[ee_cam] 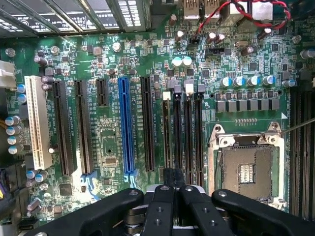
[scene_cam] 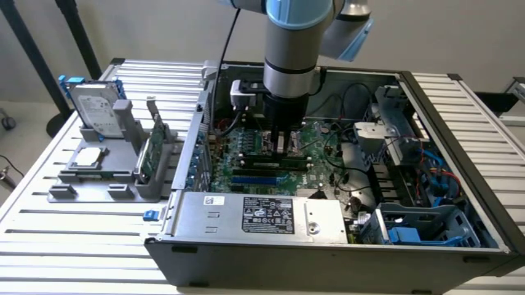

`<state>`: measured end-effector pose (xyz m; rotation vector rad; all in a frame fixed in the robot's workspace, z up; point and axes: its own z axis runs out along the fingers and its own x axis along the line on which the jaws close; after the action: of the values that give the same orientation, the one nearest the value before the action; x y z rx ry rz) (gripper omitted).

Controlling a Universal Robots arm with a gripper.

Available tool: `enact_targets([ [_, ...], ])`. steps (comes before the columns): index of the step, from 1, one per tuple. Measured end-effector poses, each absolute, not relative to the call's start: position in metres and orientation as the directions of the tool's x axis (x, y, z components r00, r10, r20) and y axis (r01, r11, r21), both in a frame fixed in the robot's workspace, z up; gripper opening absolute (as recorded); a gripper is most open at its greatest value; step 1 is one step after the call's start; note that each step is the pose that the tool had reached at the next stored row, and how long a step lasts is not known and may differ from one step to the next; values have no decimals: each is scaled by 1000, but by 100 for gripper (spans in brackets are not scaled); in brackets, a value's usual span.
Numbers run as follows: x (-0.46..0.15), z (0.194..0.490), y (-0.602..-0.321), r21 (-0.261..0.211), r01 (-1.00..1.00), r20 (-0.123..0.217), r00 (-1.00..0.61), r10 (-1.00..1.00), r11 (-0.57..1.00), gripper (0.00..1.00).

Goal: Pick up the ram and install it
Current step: 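Press down the ram until it locks into place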

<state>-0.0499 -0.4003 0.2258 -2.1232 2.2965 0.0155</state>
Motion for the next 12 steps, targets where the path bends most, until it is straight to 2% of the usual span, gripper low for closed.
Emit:
enact_targets([
  [7, -50, 251, -400, -2, -997, -19, -78, -997, 78, 11],
  [12, -50, 252, -400, -2, -997, -19, -78, -997, 78, 11],
])
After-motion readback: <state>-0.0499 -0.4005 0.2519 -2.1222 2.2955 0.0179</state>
